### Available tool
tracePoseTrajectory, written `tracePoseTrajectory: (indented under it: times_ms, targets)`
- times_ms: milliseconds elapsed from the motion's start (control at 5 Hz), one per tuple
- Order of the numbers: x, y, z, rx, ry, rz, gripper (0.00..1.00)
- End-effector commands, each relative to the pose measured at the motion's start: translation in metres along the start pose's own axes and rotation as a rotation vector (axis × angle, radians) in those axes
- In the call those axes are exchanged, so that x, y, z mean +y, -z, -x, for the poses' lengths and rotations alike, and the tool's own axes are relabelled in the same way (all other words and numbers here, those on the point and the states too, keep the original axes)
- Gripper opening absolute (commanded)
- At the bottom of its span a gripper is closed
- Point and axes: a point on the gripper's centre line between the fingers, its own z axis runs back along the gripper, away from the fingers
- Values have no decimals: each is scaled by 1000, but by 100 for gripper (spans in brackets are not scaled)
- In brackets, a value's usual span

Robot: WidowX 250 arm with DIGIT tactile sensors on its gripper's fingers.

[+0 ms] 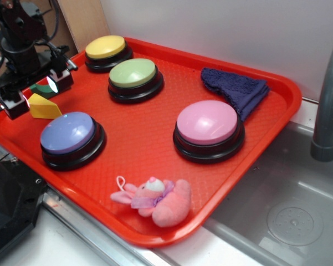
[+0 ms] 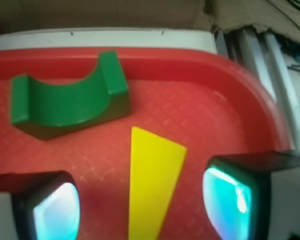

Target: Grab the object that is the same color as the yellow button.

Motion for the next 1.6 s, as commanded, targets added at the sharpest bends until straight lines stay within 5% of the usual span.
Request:
tracePoseTrajectory:
  times_ms: [0, 200, 400, 800, 1000, 1400]
  targets:
    - [4, 14, -11, 30, 11, 41, 22]
    - [1, 7, -13, 62, 44, 66, 0]
    - [-1, -4, -17, 64, 128, 92, 0]
    - [-24, -61, -19, 184, 522, 157, 0]
    - [-45, -99, -5, 239, 758, 233, 0]
    - [-66, -169, 27, 229, 1035, 371, 0]
